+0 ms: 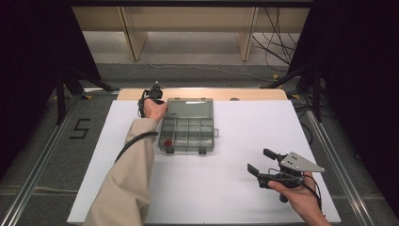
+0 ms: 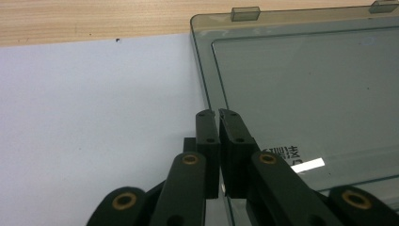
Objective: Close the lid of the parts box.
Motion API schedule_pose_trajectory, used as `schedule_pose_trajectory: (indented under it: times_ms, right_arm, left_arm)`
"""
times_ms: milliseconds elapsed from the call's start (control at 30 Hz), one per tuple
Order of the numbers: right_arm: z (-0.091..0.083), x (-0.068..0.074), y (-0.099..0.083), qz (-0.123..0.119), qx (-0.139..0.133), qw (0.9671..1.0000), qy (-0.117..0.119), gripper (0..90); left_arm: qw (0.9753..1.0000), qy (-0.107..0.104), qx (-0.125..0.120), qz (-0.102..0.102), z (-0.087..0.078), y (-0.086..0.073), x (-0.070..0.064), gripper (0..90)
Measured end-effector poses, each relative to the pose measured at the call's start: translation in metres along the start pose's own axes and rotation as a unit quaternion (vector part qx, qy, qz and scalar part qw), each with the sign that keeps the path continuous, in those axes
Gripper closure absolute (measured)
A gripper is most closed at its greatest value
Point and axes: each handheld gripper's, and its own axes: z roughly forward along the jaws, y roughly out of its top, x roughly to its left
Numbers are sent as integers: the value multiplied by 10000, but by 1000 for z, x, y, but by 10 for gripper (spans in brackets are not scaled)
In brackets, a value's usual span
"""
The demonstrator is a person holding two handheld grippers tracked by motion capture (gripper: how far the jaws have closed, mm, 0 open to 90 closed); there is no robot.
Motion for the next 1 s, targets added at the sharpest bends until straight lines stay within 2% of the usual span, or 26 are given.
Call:
schedule_pose_trajectory:
  times_ms: [167, 300, 367, 433, 500, 533, 600, 633, 667, 700, 733, 867, 1000]
  right_arm:
    - [0, 0, 0, 5, -1, 10000, -4, 166]
    - [0, -1, 0, -50, 39, 10000, -54, 167]
    - [1, -1, -1, -27, -25, 10000, -18, 167]
    - [1, -1, -1, -26, -27, 10000, -23, 167]
    - [0, -2, 0, -72, 18, 9999, -97, 167]
    - [0, -2, 0, -47, 34, 10000, -75, 167]
    - [0, -2, 0, -51, 33, 9999, -85, 167]
    - [0, -2, 0, -4, 50, 10000, -84, 167]
    - [0, -2, 0, -4, 50, 10000, -84, 167]
    - [0, -3, -1, 25, 14, 10000, -30, 167]
    - [-2, -4, 0, -72, 183, 9997, -114, 167]
    - [2, -7, -2, 9, -34, 10000, -76, 167]
    - [1, -8, -2, 32, 32, 9999, -136, 168]
  left_arm:
    - [10000, 49, -16, -67, -1, -1, -2, 886]
    - [9996, 91, -233, -106, -2, -2, -6, 897]
    - [9988, 100, -438, -175, -2, -4, -8, 898]
    - [9989, 85, -382, -257, -5, -5, -9, 899]
    - [9982, 54, -500, -341, -5, -7, -9, 900]
    - [9972, 40, -635, -382, -6, -10, -8, 900]
    - [9971, 57, -639, -408, -7, -11, -9, 900]
    - [9969, 52, -672, -393, -8, -11, -8, 900]
    - [9970, 38, -725, -275, -9, -12, -6, 900]
    - [9963, 57, -795, -325, -9, -14, -7, 900]
    - [9963, 52, -806, -294, -10, -15, -6, 900]
    - [9942, -21, -982, -427, -11, -21, -4, 899]
    - [9929, -72, -1105, -426, -12, -24, -2, 899]
